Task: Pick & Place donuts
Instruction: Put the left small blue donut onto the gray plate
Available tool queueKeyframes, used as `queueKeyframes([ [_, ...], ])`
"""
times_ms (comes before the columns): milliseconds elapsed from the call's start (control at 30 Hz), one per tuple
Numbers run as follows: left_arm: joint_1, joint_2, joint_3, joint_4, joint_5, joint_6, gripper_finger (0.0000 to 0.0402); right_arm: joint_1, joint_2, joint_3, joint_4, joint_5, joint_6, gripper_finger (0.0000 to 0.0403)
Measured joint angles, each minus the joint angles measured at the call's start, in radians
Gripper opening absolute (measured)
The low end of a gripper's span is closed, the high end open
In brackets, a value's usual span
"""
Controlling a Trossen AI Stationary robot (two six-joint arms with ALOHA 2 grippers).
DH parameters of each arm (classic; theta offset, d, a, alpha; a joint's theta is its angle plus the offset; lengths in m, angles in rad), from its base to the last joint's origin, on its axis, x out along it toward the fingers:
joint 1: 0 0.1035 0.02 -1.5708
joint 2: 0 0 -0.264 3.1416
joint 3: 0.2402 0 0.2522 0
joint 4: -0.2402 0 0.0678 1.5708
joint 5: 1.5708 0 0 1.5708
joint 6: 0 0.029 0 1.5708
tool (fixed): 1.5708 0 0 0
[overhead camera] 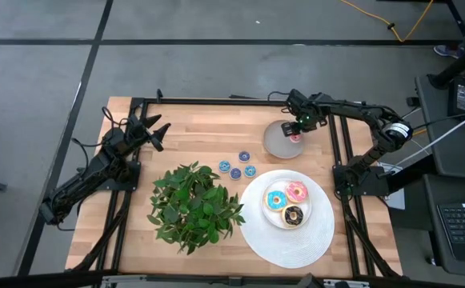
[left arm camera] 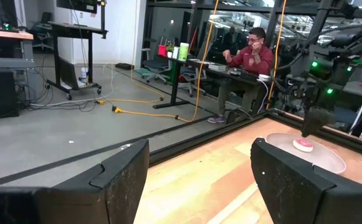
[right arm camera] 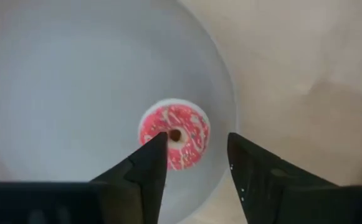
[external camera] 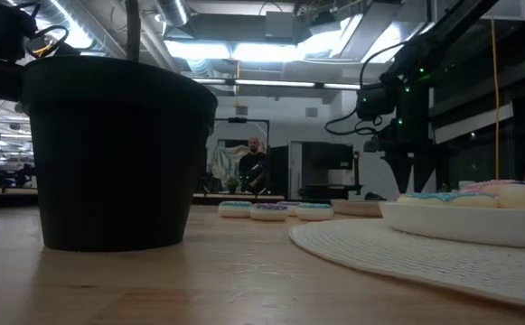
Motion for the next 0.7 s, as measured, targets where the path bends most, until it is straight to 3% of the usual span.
queueKeyframes([
  [167,0.000,0.000,0.000,0.000,0.000,0.000,0.0270,0.002,0.000,0.058,-0.009,-0.042,-0.122,0.0172],
  [333,0.000,0.000,0.000,0.000,0.000,0.000,0.0270,0.034,0.000,0.133,-0.023,-0.098,-0.351,0.0172],
  [700,0.000,0.000,0.000,0.000,0.000,0.000,0.0270,0.131,0.007,0.322,-0.035,-0.098,-0.871,0.0172],
])
